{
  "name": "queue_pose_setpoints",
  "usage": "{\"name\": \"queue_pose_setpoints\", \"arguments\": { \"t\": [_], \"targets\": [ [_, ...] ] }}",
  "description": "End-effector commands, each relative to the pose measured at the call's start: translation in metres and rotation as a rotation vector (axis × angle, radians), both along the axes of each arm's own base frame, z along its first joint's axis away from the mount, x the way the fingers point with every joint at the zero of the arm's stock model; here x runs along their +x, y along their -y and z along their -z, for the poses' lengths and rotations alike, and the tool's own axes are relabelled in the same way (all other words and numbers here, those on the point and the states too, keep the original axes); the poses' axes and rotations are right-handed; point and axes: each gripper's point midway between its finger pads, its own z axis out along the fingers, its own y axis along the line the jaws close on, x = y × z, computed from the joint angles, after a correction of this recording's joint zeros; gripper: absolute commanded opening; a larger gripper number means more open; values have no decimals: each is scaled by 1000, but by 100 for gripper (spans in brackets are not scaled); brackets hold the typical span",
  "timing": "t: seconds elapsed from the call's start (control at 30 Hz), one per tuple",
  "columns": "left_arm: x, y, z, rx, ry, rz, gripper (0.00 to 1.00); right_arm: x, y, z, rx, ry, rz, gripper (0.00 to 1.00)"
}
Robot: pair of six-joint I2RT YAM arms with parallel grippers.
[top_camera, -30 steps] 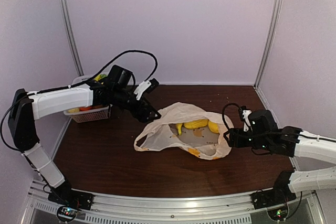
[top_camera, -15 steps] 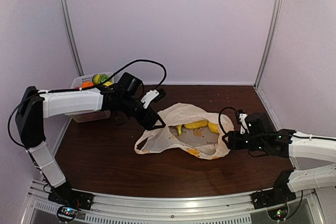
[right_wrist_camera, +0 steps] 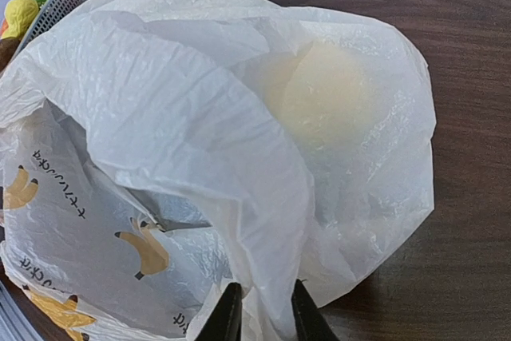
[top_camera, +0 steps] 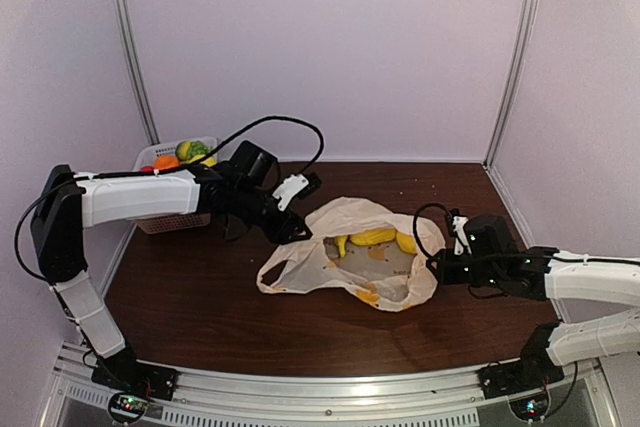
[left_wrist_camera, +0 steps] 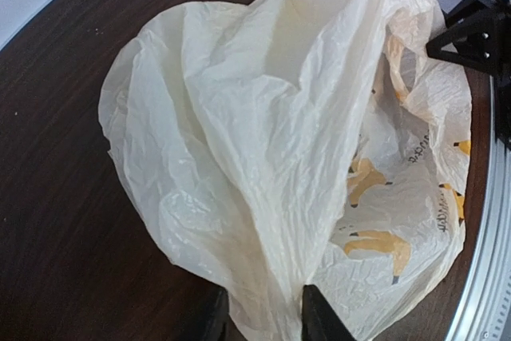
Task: Untie the knot of the plastic bag and take out the fruit
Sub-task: Reach into the gripper in the takeout bag.
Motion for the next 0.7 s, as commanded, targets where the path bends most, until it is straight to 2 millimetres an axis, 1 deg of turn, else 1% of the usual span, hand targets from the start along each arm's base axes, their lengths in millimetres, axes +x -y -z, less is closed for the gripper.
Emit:
{"name": "queue_pose_setpoints", "arguments": {
  "t": [0.0,0.03,0.1,0.13,0.27,0.5,0.57,0.63,0.67],
  "targets": [
    [-6,14,-7,-1,10,36,21,2,3,4,-6,1,9,15],
    [-9,16,-9,5,29,62,13,2,3,3,-8,4,11,14],
    [-17,20,-14,8,46,92,2,5,4,0,-21,12,11,10],
    [-23,24,-19,1,55,115,0,6,5,-1,-30,16,13,9],
    [-53,37,-38,-60,70,234,0,17,7,-11,-58,42,16,4],
    [-126,61,-79,-272,-16,506,0,48,19,-17,-119,62,47,0],
    [-138,65,-85,-315,-44,545,0,57,22,-20,-125,58,54,2],
    [-143,66,-89,-342,-69,558,0,62,21,-25,-128,57,50,12],
    [-142,66,-90,-348,-71,552,0,63,19,-29,-130,58,46,20]
  ]
}}
